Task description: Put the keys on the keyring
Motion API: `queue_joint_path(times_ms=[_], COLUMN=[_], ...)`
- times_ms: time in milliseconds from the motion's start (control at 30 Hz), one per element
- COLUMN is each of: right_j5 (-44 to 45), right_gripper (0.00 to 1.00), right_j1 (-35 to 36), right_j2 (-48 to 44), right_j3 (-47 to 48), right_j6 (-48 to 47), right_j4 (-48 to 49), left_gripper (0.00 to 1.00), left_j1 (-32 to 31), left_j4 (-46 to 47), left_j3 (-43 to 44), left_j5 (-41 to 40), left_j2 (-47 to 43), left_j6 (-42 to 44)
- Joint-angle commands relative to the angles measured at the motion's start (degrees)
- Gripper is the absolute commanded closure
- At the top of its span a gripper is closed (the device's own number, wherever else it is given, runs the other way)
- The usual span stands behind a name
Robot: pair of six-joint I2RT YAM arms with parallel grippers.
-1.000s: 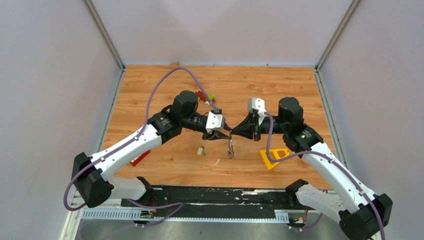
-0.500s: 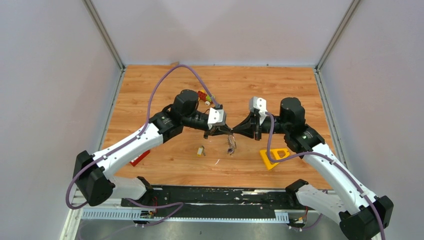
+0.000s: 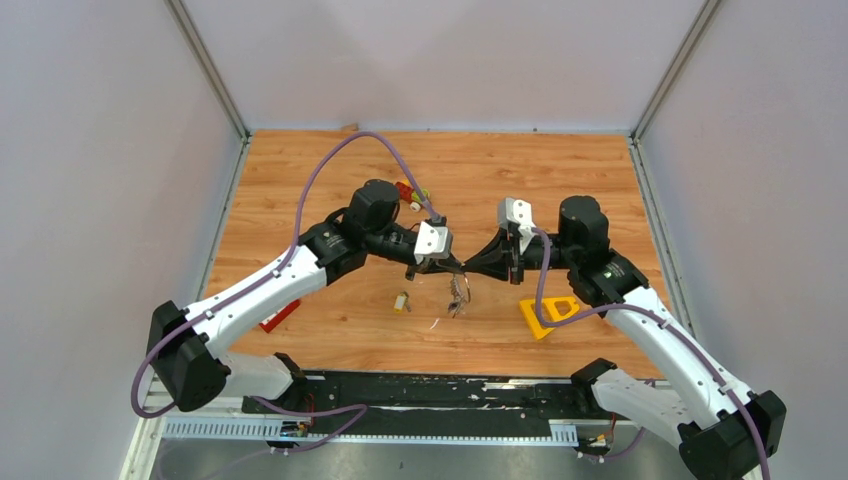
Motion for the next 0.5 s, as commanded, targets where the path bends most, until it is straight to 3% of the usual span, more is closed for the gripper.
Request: queue_joint_path(times_ms=[0,267,467], right_j5=[-6.8,-8.1,-7.4], right_gripper=[1.0,1.0,0.94], right_j1=[0.2,0.2,0.2], right_j2=[-0.8,-0.5,-0.5], right_j3=[0.1,-0.1,-0.4], right_j6=[-0.5,-1.0,-1.2], right_j4=[2.4,2.4,2.3], left_gripper=[1.0,1.0,1.0], left_j1=[-0.3,-0.2,-0.2], left_j4=[-3.3,-3.1,-2.0], left_j3=[2.4,2.5,2.5], left_j5=[0.3,2.3,3.3], left_j2=[0.4,0.5,0.6], left_j6=[6.7,6.1,3.7])
